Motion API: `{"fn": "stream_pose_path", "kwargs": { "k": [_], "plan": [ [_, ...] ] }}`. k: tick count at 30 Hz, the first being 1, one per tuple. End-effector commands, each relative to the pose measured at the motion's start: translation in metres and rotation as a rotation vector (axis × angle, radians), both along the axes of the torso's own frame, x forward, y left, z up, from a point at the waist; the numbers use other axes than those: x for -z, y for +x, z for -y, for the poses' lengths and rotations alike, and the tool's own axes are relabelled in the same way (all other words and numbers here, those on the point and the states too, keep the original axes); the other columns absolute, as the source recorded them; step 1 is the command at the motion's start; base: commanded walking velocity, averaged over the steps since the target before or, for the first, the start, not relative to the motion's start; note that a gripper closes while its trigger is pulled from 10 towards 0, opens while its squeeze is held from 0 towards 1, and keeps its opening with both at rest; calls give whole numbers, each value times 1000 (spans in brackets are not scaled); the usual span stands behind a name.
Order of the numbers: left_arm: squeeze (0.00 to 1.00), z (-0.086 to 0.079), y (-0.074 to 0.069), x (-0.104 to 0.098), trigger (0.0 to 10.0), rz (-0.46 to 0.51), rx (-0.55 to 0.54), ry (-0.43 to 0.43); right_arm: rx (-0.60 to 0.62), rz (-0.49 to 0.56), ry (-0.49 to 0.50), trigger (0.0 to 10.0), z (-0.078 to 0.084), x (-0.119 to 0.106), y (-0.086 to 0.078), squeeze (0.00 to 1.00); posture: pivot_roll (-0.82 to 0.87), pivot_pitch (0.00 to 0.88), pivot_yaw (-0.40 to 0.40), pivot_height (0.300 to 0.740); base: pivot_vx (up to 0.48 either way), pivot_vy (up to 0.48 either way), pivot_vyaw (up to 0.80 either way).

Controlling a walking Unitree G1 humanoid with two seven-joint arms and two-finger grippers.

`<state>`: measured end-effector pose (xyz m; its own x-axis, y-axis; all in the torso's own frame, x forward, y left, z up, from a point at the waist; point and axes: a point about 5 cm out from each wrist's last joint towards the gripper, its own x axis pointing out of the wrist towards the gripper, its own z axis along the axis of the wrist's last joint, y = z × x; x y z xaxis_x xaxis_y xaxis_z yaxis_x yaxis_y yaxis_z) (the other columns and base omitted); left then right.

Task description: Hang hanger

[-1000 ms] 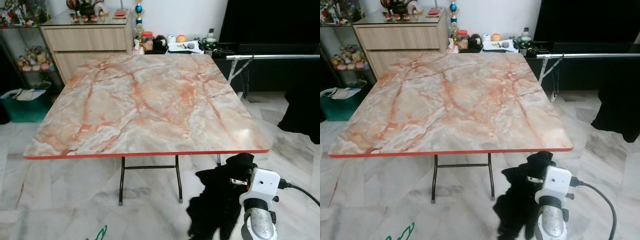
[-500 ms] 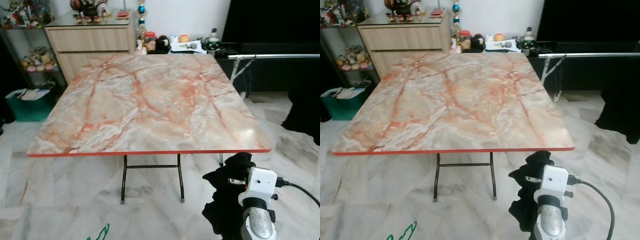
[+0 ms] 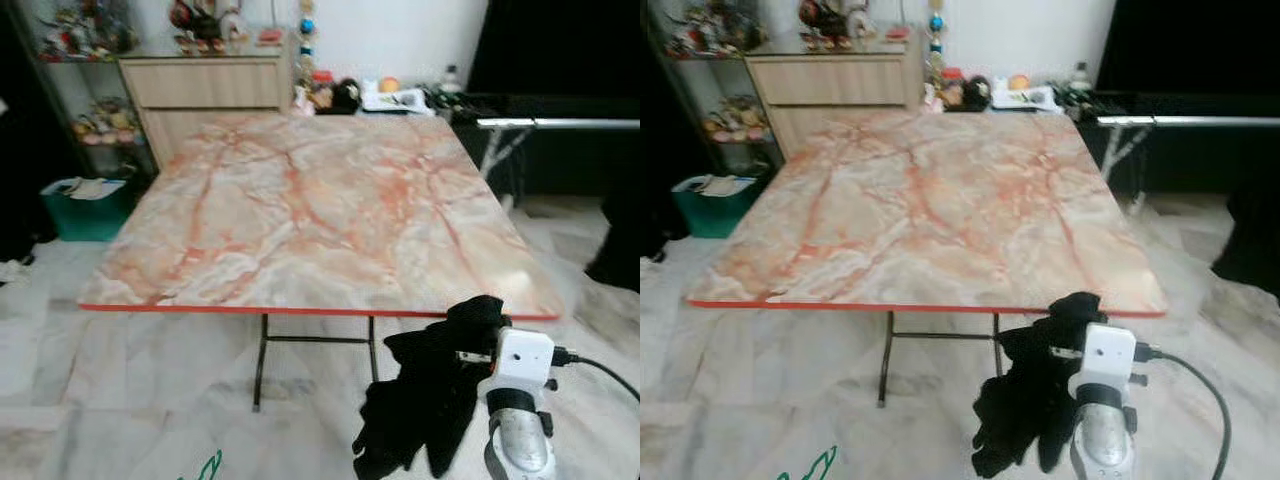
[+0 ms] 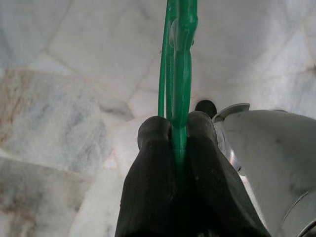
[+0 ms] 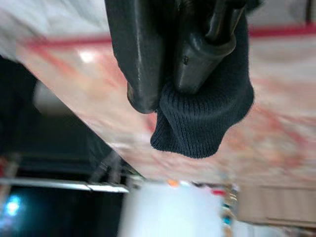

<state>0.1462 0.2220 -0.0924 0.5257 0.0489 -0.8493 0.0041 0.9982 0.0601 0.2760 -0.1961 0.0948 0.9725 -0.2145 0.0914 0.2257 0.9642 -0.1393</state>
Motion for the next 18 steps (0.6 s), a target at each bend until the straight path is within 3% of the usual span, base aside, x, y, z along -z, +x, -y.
{"fn": "stream_pose_path", "kwargs": {
  "k": [1,8,14,18],
  "plan": [
    [0,-4,-3,1,10000,-13,-5,11,-42,85,-24,10000,-10,-18,6,0,66,0,27,740,439,0,0],
    [0,-2,-4,1,10000,-13,5,9,-47,92,-31,10000,-11,-21,7,0,66,0,30,740,466,0,0],
    [0,-2,-5,1,10000,-15,11,8,-44,175,-29,10000,-11,-45,14,0,60,0,34,740,480,0,0],
    [0,0,-3,1,10000,-10,14,5,-66,263,-32,10000,-14,-72,23,0,61,0,34,740,480,0,0]
  ]
}}
